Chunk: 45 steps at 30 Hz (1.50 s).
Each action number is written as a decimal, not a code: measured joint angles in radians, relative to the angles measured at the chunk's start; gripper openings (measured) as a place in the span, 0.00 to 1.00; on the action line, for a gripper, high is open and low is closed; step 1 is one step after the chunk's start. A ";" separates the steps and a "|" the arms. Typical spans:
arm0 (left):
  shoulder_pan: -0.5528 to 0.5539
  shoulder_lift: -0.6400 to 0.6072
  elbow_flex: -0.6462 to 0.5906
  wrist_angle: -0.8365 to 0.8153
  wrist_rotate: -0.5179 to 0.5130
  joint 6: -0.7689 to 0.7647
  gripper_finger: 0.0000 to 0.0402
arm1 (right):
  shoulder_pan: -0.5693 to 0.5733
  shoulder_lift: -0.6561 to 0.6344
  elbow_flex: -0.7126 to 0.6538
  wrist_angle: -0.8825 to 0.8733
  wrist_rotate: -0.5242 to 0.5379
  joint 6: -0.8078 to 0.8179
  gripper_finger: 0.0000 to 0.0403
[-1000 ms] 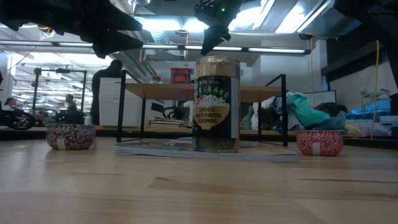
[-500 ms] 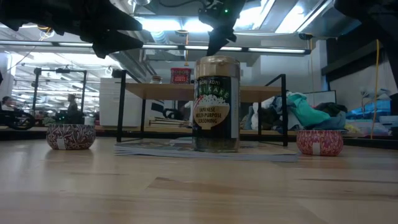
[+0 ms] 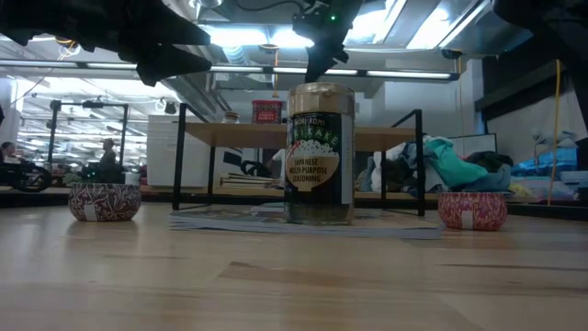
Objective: Shelf spices
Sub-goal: Put the brown seasoning bottle on the shelf
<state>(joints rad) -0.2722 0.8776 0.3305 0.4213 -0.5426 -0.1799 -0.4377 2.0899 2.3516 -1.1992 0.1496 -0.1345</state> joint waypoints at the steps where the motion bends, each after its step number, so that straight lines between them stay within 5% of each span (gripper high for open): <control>1: 0.000 0.000 0.000 0.000 0.000 0.000 0.69 | 0.005 0.000 0.002 0.008 0.005 -0.003 0.00; 8: 0.000 0.000 0.000 -0.003 0.000 0.000 0.69 | 0.049 -0.031 0.003 0.062 0.067 -0.056 0.00; 17: 0.000 0.000 0.000 0.005 0.000 0.000 0.69 | 0.087 -0.048 -0.013 -0.045 0.000 0.027 0.00; 45: 0.000 0.000 0.000 0.017 0.000 -0.003 0.69 | 0.049 -0.048 -0.238 0.082 0.059 0.054 0.00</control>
<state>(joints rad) -0.2722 0.8776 0.3305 0.4381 -0.5426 -0.1833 -0.3885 2.0415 2.1140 -1.1172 0.2089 -0.0804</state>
